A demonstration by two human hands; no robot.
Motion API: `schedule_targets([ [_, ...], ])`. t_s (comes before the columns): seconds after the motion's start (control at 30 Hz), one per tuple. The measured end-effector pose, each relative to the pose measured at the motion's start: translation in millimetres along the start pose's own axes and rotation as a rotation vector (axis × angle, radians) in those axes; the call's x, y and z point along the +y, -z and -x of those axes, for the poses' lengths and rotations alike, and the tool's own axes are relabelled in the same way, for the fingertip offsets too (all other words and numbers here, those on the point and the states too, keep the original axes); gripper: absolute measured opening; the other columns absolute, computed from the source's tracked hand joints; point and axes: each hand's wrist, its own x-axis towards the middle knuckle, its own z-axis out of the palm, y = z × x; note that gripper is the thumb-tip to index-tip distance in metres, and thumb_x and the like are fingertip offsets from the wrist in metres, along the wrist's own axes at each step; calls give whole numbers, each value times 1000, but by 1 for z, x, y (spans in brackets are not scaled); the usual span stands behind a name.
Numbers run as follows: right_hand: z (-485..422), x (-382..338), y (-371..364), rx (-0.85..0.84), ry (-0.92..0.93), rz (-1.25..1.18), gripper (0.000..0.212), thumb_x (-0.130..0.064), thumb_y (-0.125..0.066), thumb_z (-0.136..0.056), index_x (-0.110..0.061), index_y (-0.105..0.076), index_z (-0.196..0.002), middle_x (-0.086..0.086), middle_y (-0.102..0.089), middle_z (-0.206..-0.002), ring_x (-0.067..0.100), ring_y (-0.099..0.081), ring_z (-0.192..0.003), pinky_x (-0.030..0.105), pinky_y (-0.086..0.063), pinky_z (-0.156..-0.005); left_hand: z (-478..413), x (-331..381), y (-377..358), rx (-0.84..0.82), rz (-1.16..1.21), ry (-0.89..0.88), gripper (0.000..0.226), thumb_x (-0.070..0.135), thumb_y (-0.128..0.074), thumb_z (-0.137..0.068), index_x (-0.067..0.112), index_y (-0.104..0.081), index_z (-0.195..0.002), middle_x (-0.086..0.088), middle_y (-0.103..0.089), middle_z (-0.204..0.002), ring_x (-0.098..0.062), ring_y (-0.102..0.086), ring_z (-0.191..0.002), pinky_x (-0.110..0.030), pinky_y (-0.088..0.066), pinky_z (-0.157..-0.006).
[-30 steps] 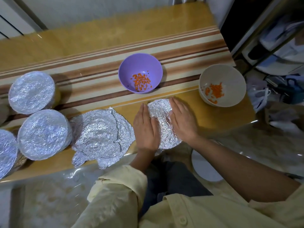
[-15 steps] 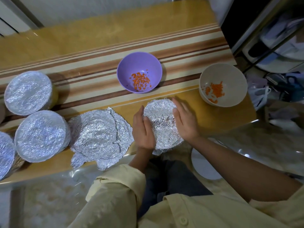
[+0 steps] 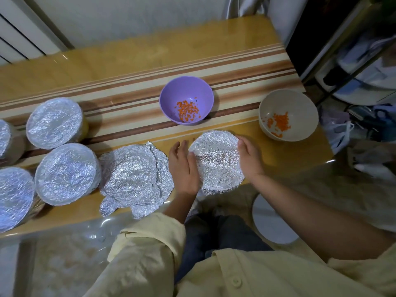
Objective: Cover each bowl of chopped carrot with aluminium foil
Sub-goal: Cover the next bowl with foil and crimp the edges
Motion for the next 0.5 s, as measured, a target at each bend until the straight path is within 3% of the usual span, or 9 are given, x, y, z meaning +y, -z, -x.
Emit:
schedule_targets([
  [0.13, 17, 9, -4, 236, -126, -88, 32, -11, -35, -102, 0, -54, -125, 3, -53, -109, 14, -46, -98, 16, -30, -73, 11, 7, 0, 43, -76, -63, 55, 35, -30, -100, 0, -58, -131, -19, -58, -128, -32, -53, -119, -27, -32, -103],
  [0.23, 29, 13, -5, 286, -210, -132, 33, -12, -34, -101, -3, -53, -126, 3, -53, -108, 18, -47, -95, 20, -31, -70, 15, 9, -3, 58, -153, -92, 55, 32, -29, -100, -3, -60, -129, -20, -64, -123, -36, -58, -113, -38, -40, -99],
  [0.3, 32, 13, -3, 284, -202, -108, 37, -19, -34, -97, -6, -54, -125, 6, -56, -108, 23, -51, -97, 26, -36, -75, 15, 12, -5, 52, -188, -97, 56, 32, -28, -100, -2, -59, -131, -19, -64, -125, -37, -58, -114, -44, -44, -101],
  [0.4, 27, 8, 8, 253, 97, 151, 46, -25, -33, -91, -8, -51, -130, 8, -53, -128, 20, -46, -118, 27, -32, -98, 16, 17, -9, 87, -263, -99, 54, 31, -28, -101, 2, -54, -137, -15, -58, -137, -33, -50, -126, -52, -38, -109],
  [0.5, 7, -2, 19, 79, 485, 473, 48, -23, -30, -96, -6, -45, -139, 11, -40, -147, 20, -33, -136, 27, -22, -110, 15, 23, -15, 84, -340, -136, 54, 32, -26, -102, 5, -52, -141, -12, -52, -145, -30, -44, -135, -52, -31, -114],
])
